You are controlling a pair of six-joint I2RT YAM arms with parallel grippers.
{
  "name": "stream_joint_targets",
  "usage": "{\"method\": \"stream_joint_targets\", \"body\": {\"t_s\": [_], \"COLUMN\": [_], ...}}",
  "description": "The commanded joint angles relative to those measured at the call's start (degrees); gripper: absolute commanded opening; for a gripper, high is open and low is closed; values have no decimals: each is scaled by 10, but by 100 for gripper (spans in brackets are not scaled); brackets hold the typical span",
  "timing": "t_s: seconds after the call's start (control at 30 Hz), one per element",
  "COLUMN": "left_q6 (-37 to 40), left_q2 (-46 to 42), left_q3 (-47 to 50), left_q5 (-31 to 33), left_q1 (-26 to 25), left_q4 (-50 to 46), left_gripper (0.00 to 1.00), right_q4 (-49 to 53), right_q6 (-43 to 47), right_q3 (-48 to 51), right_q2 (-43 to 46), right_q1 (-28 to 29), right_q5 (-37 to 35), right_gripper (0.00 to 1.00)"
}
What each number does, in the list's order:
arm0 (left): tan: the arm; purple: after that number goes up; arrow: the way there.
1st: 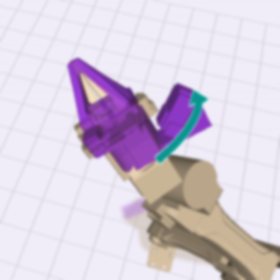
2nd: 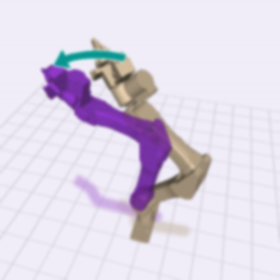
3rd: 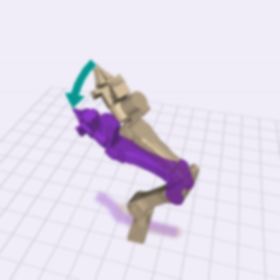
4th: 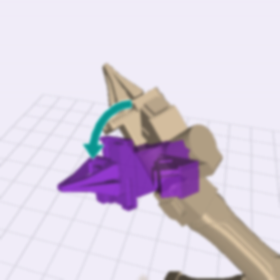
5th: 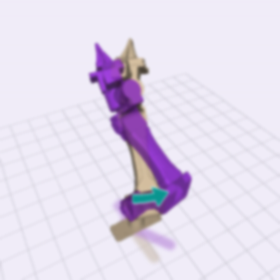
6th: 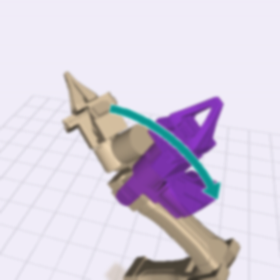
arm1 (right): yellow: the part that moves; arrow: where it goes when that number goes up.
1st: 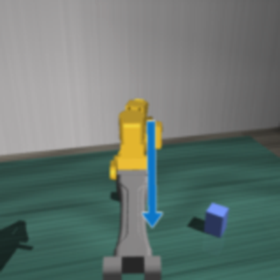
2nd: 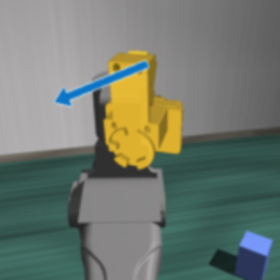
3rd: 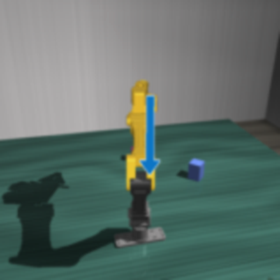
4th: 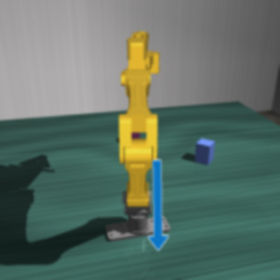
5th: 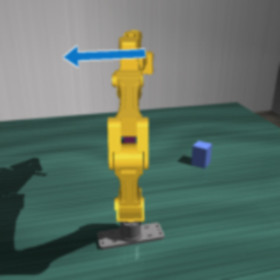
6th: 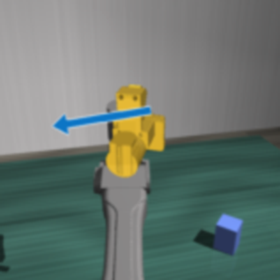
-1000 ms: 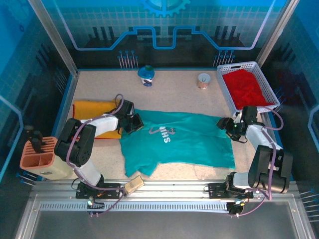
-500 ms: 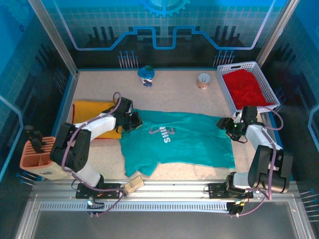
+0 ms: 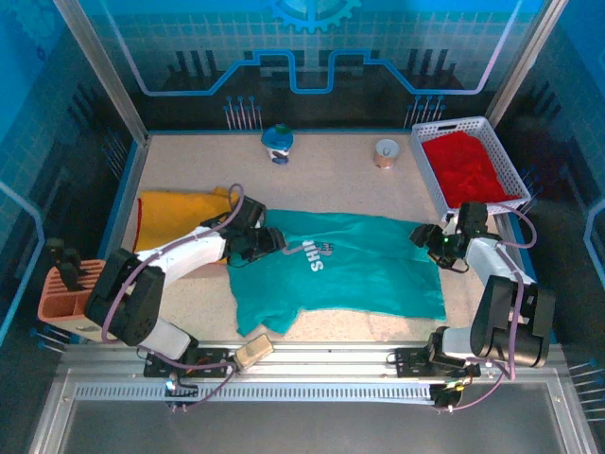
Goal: Fold and stack the t-shirts
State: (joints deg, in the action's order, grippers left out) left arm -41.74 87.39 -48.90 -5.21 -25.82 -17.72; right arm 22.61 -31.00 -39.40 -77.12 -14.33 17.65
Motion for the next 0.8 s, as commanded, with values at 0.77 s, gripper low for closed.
{"method": "stream_joint_targets", "body": {"t_s": [0.77], "left_q6": [163], "left_q2": [140], "left_q3": [-113], "left_q5": [234], "left_q1": [-72], "left_q4": [-65], "left_gripper": [41], "right_q4": [0], "right_q6": [9], "right_q3": [2], "right_q2": [-7], "right_q1": [-12], "right_q5": [22], "right_gripper": [67]}}
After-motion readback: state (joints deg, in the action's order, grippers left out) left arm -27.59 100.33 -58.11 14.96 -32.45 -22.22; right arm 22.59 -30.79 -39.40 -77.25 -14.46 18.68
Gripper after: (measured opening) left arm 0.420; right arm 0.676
